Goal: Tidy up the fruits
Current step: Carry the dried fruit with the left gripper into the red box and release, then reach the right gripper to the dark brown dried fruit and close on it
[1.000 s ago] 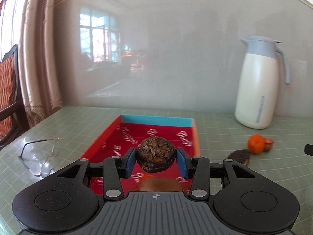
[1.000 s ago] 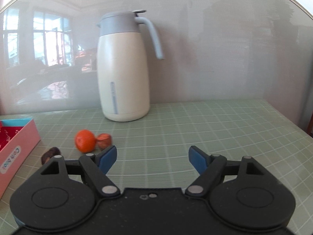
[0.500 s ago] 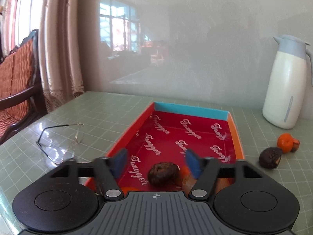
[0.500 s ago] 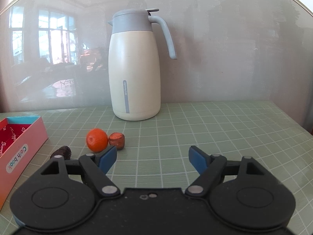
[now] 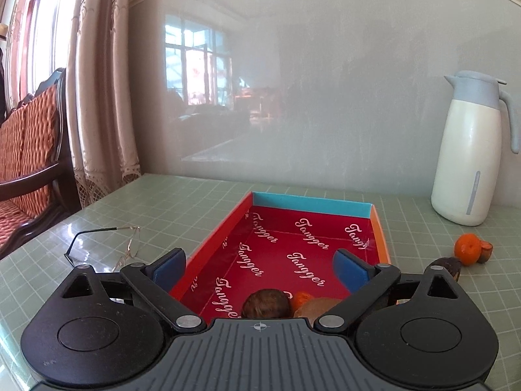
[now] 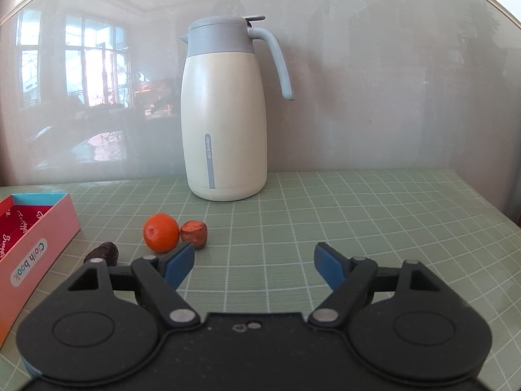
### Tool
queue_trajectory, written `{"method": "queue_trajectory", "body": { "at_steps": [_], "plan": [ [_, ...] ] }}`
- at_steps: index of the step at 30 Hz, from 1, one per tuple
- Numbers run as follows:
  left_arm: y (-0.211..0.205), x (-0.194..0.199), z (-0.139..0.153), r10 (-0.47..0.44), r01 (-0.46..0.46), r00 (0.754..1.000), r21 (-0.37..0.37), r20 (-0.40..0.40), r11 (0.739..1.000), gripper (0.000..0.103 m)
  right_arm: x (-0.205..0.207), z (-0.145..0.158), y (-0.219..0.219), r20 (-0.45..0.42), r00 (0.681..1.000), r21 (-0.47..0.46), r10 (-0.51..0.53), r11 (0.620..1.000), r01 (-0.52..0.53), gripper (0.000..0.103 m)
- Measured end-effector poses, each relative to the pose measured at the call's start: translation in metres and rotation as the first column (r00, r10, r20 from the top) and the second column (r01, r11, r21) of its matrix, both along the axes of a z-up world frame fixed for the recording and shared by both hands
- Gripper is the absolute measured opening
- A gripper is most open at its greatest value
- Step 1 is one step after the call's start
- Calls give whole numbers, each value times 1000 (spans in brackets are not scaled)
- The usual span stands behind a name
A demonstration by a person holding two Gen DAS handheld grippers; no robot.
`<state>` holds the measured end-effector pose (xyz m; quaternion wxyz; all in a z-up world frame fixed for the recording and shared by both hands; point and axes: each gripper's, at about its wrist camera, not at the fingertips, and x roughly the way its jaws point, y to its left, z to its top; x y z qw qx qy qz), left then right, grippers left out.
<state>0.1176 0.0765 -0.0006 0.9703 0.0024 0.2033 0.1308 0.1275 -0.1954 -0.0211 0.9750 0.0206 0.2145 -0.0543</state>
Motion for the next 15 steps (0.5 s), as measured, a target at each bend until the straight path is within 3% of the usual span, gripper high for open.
{"method": "queue_trajectory", "body": {
  "at_steps": [2, 15],
  "plan": [
    [0, -1, 1, 3, -3, 1000, 4, 6, 1000, 103, 0, 0, 1, -1, 1000, -3, 0, 1000, 0, 81],
    [6, -4, 1, 10, -10, 1000, 7, 13, 1000, 103, 1, -1, 14, -5, 1000, -24, 23, 999, -23, 81]
  ]
}}
